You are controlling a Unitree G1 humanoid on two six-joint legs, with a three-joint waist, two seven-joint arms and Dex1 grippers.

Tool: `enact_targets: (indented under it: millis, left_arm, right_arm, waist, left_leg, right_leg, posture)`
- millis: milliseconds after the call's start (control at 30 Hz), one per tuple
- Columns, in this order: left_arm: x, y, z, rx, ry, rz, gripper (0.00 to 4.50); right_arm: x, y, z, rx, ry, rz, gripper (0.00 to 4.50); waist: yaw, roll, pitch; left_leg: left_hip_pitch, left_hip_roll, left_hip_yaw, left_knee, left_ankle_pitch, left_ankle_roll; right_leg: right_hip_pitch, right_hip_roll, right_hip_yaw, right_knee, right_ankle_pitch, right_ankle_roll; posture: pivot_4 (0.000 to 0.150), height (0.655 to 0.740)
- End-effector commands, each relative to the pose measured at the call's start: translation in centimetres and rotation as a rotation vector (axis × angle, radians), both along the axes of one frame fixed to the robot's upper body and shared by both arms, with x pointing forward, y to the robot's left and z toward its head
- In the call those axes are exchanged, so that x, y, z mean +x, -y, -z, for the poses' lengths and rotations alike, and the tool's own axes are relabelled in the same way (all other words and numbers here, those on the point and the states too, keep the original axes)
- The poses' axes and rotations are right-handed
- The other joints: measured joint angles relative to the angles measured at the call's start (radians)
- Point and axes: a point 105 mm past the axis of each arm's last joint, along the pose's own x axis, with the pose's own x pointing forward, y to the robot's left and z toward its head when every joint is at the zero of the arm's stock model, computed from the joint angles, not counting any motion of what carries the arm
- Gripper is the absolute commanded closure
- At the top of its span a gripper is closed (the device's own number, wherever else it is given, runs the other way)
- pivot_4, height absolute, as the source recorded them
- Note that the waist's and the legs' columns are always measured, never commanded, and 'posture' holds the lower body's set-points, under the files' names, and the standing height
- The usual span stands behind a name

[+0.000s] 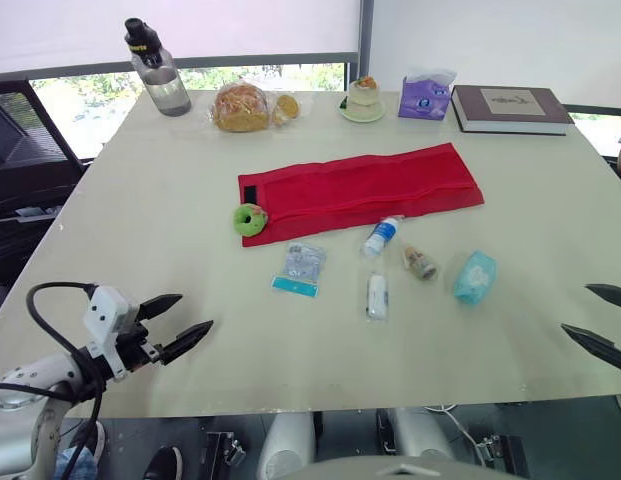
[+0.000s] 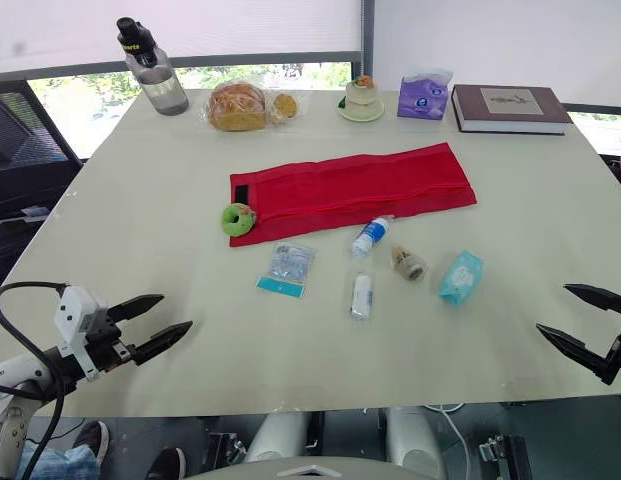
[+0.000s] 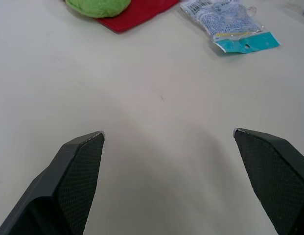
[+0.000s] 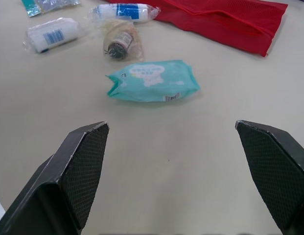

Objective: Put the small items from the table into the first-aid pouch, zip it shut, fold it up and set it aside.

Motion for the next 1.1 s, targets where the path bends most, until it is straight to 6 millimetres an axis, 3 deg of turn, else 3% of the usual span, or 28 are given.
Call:
enact_targets:
  millis: [33,200,367,567,767,1067,1100]
  left_arm:
    - [1.0,1.0,-1.4,-0.010,0.043,0.045,0.00]
    - [2.7,3.2,-2.3,-0.030,0.046,0.071,0.00]
    - [4.9,5.5,-2.0,-0.067,-0.055,0.035,0.00]
    - [7.0,9.4,-1.2,-0.171,-0.179,0.070,0.00]
    - [6.8,11.3,0.2,-0.211,-0.378,0.121,0.00]
    - [5.9,13.4,0.5,-0.364,-0.585,0.173,0.00]
    - [5.9,13.6,0.4,-0.380,-0.596,0.177,0.53]
  right_arm:
    - [0.1,-0.2,-1.5,0.019,0.072,-0.005,0.08]
    - [0.4,-2.2,-2.1,0.077,0.103,-0.045,0.08]
    - [0.4,-4.8,-2.2,0.118,0.099,-0.112,0.08]
    - [1.5,-9.4,-3.5,0.176,0.111,-0.182,0.08]
    - [2.2,-11.9,-4.7,0.188,0.154,-0.213,0.08]
    - [2.4,-12.3,-4.7,0.191,0.167,-0.224,0.08]
    - [2.4,-12.3,-4.6,0.190,0.167,-0.225,0.00]
  waist:
    - [0.000,0.000,0.000]
    - [-0.001,0.000,0.000]
    - [-0.001,0.000,0.000]
    - [-0.004,0.000,0.000]
    - [-0.002,0.000,0.000]
    - [0.005,0.000,0.000]
    - [0.004,0.000,0.000]
  left_leg:
    - [0.000,0.000,0.000,0.000,0.000,0.000]
    - [0.000,0.000,0.000,0.001,0.000,0.000]
    - [0.000,0.000,-0.001,0.001,0.000,0.000]
    - [0.000,0.000,-0.002,0.005,0.000,0.000]
    - [0.000,-0.001,-0.003,0.005,0.000,0.000]
    - [0.001,-0.003,-0.004,0.008,0.000,0.000]
    - [0.001,-0.003,-0.004,0.008,0.000,0.000]
  right_leg:
    - [0.000,0.000,0.000,0.000,0.000,0.000]
    - [0.000,0.001,-0.001,0.001,0.000,0.000]
    - [0.001,0.006,-0.001,0.001,0.001,0.002]
    - [0.002,0.007,-0.002,0.002,0.002,0.004]
    - [0.002,0.008,-0.002,0.003,0.003,0.004]
    - [0.007,0.007,-0.003,0.002,0.003,0.004]
    - [0.008,0.007,-0.003,0.002,0.002,0.004]
  posture:
    - [0.150,0.7400]
    - [0.150,0.7400]
    - [0.150,0.7400]
    - [0.150,0.7400]
    - [0.150,0.7400]
    - [0.150,0.7400]
    - [0.150,0.7400]
